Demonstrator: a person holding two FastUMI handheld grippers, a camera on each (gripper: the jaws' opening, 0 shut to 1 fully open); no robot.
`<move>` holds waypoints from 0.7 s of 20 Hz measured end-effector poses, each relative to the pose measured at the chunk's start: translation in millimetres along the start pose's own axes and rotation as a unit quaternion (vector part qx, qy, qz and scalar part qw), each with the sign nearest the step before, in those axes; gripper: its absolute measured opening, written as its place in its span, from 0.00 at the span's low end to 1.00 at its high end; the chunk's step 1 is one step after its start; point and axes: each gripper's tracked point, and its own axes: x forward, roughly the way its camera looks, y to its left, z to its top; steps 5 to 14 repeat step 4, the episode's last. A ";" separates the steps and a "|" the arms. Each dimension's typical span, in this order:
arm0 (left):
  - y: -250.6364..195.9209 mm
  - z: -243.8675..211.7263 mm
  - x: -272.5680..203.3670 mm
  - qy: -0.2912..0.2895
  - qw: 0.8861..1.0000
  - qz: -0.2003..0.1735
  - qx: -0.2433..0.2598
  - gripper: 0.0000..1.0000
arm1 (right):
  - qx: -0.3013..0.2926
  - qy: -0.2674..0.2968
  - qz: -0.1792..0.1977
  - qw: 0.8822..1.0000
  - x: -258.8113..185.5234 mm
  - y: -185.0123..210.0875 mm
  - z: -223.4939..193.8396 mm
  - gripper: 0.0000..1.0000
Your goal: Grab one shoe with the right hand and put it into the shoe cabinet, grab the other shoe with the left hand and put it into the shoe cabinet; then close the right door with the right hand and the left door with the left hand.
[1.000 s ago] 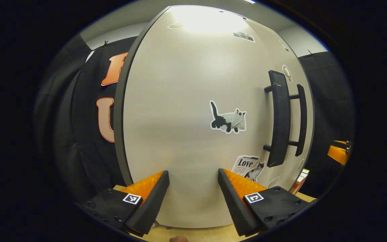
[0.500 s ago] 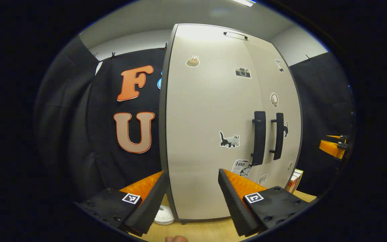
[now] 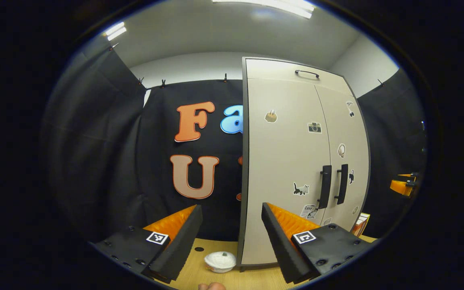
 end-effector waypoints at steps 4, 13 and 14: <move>-11.8 -9.6 -7.4 0.017 0.999 -0.024 -0.015 0.96 | -0.008 -0.003 0.002 1.000 -8.6 4.4 0.9 0.92; -11.8 -9.6 -7.4 0.017 0.999 -0.024 -0.015 0.96 | -0.008 -0.003 0.002 1.000 -8.6 4.4 0.9 0.92; -11.8 -9.6 -7.4 0.017 0.999 -0.024 -0.015 0.96 | -0.008 -0.003 0.002 1.000 -8.6 4.4 0.9 0.92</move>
